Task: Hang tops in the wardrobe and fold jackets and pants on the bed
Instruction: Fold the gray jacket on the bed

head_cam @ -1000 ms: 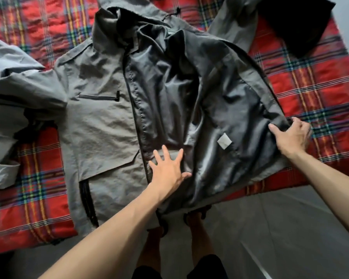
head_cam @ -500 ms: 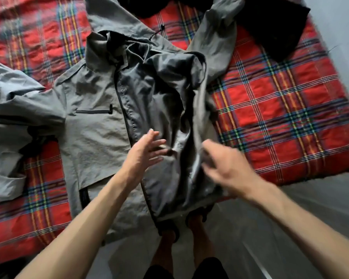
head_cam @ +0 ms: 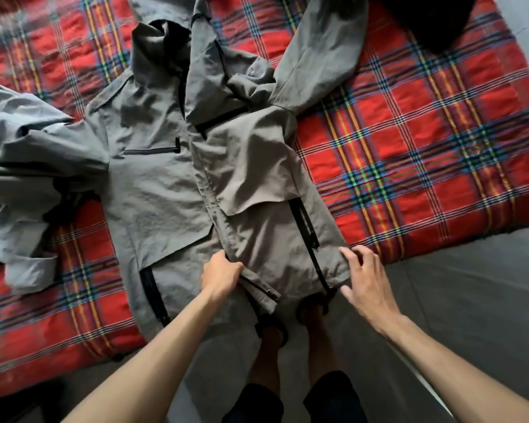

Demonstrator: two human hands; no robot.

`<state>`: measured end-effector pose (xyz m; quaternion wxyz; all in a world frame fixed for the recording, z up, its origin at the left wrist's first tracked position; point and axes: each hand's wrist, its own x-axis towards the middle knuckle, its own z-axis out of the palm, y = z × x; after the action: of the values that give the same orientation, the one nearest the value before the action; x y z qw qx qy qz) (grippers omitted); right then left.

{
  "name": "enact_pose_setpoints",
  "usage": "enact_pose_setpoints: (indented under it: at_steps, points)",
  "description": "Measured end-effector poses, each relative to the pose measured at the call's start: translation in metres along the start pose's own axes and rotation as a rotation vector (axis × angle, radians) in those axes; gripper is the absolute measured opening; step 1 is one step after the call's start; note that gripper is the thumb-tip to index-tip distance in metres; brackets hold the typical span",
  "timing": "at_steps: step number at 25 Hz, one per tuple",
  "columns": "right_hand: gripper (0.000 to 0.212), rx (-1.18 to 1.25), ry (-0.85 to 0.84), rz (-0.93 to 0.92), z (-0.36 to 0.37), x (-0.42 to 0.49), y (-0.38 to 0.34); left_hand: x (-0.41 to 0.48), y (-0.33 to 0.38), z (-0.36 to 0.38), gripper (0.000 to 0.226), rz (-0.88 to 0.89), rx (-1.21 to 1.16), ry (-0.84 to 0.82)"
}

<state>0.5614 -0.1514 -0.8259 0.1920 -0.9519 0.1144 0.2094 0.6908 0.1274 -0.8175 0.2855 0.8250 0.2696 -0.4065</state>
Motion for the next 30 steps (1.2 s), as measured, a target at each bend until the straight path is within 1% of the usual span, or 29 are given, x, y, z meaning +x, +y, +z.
enact_pose_setpoints:
  at_steps: [1, 2, 4, 5, 6, 7, 8, 9, 11, 13, 15, 16, 17, 18, 19, 20, 22, 23, 25, 27, 29, 30]
  points:
    - [0.084, 0.033, 0.004, 0.018, 0.0, 0.001, 0.003, -0.001, 0.0, 0.0, 0.014, -0.024, -0.13, -0.024]
    - [0.076, 0.094, -0.002, 0.037, -0.001, 0.002, 0.002, -0.002, 0.0, 0.0, 0.02, -0.035, -0.288, -0.05]
    - [0.063, 0.278, -0.006, 0.104, -0.006, 0.004, -0.005, -0.007, 0.002, -0.004, 0.033, 0.013, -0.553, -0.068]
    - [0.06, 0.343, 0.021, 0.144, -0.008, 0.002, -0.006, -0.01, 0.001, -0.007, 0.038, 0.04, -0.633, -0.072]
    - [0.056, 0.353, 0.058, 0.166, -0.009, -0.003, -0.005, -0.011, -0.002, -0.008, 0.042, 0.069, -0.661, -0.083]
    - [0.052, 0.319, 0.078, 0.147, -0.009, -0.011, -0.002, -0.013, -0.007, -0.009, 0.043, 0.09, -0.648, -0.101]
    - [0.05, 0.27, 0.06, 0.116, -0.008, -0.023, 0.004, -0.015, -0.013, -0.008, 0.041, 0.103, -0.599, -0.123]
    - [0.048, 0.228, 0.006, 0.106, -0.007, -0.035, 0.01, -0.018, -0.019, -0.006, 0.036, 0.11, -0.521, -0.145]
    - [0.047, 0.227, -0.145, 0.218, -0.011, -0.045, 0.018, -0.022, -0.025, 0.002, 0.027, 0.086, -0.453, -0.16]
    - [0.052, 0.298, -0.239, 0.293, -0.009, -0.035, 0.02, -0.025, -0.023, 0.006, 0.019, 0.037, -0.482, -0.15]
    - [0.058, 0.485, -0.253, 0.329, -0.006, -0.017, 0.018, -0.026, -0.021, 0.011, 0.008, 0.023, -0.505, -0.13]
    - [0.059, 0.625, -0.222, 0.386, -0.006, -0.01, 0.016, -0.024, -0.023, 0.012, 0.007, 0.035, -0.47, -0.107]
    - [0.056, 0.733, -0.172, 0.459, -0.005, -0.004, 0.015, -0.022, -0.026, 0.013, 0.01, 0.051, -0.407, -0.077]
    - [0.05, 0.789, -0.112, 0.522, -0.004, -0.002, 0.013, -0.021, -0.029, 0.013, 0.014, 0.064, -0.331, -0.032]
    - [0.042, 0.787, -0.07, 0.543, -0.006, 0.0, 0.008, -0.019, -0.03, 0.013, 0.017, 0.062, -0.247, 0.029]
    - [0.037, 0.754, -0.061, 0.538, -0.007, 0.003, 0.003, -0.018, -0.03, 0.012, 0.02, 0.05, -0.149, 0.083]
    - [0.034, 0.682, -0.049, 0.472, -0.01, 0.011, -0.005, -0.02, -0.019, 0.012, 0.022, 0.045, 0.008, 0.151]
    - [0.032, 0.642, -0.008, 0.443, -0.01, 0.015, -0.006, -0.02, -0.014, 0.014, 0.021, 0.063, 0.012, 0.146]
    - [0.027, 0.56, 0.098, 0.454, -0.011, 0.022, 0.001, -0.018, -0.007, 0.016, 0.017, 0.141, -0.091, 0.054]
    - [0.022, 0.436, 0.126, 0.476, -0.016, 0.022, 0.008, -0.013, -0.009, 0.016, 0.02, 0.187, -0.155, -0.031]
    - [0.023, 0.283, 0.165, 0.398, -0.02, 0.019, 0.008, -0.007, -0.014, 0.013, 0.028, 0.153, -0.158, 0.0]
    - [0.025, 0.243, 0.187, 0.307, -0.02, 0.02, 0.003, -0.006, -0.016, 0.012, 0.024, 0.141, -0.144, 0.038]
